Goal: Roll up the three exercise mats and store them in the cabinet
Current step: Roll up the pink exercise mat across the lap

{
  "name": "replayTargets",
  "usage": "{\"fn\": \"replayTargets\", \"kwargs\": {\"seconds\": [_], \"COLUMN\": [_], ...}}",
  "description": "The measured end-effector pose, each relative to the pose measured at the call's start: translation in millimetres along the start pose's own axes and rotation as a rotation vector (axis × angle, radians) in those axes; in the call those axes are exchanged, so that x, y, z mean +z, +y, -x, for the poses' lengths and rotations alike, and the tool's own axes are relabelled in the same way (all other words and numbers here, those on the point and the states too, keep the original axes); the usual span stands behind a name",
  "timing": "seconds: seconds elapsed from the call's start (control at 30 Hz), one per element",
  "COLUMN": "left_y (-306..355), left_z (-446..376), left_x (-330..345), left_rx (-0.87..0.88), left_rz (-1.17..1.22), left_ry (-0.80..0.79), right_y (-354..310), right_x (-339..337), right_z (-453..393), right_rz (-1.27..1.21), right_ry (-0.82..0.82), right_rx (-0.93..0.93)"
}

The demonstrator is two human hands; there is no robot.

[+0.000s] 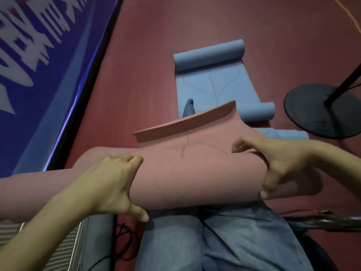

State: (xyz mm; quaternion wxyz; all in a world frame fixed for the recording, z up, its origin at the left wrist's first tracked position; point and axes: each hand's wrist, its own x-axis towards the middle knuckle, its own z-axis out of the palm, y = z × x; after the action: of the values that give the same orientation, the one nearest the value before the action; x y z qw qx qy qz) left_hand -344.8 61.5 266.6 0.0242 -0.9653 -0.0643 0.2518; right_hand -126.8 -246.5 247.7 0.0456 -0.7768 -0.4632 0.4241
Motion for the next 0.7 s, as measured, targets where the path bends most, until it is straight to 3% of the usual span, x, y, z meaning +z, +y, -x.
{"fn": "replayTargets", "kwargs": {"seconds": [0.17, 0.3, 0.4, 0.53, 0.63, 0.7], "left_y": [-20.5, -32.3, -41.1, -43.5, -40.4, -37.7], "left_z": [-26.4, -35.0, -35.6, -29.6, -12.0, -1.6], "left_x": [-11.1, -3.2, 14.5, 12.1, 5.8, 1.7], "left_rx": [-0.039, 0.023, 0.013, -0.042, -0.050, -0.048], "left_rz": [0.338, 0.610, 0.674, 0.469, 0.601, 0.543], "left_ry": [-0.260, -0.287, -0.207, -0.130, 0.072, 0.170], "right_y": [-35.8, -55.7, -56.4, -63.6, -64.1, -59.4], "right_x": [-19.1, -15.4, -14.4, -17.1, -23.5, -27.8], "right_z": [-16.9, -50.0, -59.0, -66.2, -70.1, -71.6], "right_rz": [0.416, 0.551, 0.577, 0.619, 0.527, 0.420], "right_ry": [0.303, 0.426, 0.451, 0.463, 0.429, 0.395], "right_rx": [-0.028, -0.096, -0.083, -0.089, -0.085, -0.081]}}
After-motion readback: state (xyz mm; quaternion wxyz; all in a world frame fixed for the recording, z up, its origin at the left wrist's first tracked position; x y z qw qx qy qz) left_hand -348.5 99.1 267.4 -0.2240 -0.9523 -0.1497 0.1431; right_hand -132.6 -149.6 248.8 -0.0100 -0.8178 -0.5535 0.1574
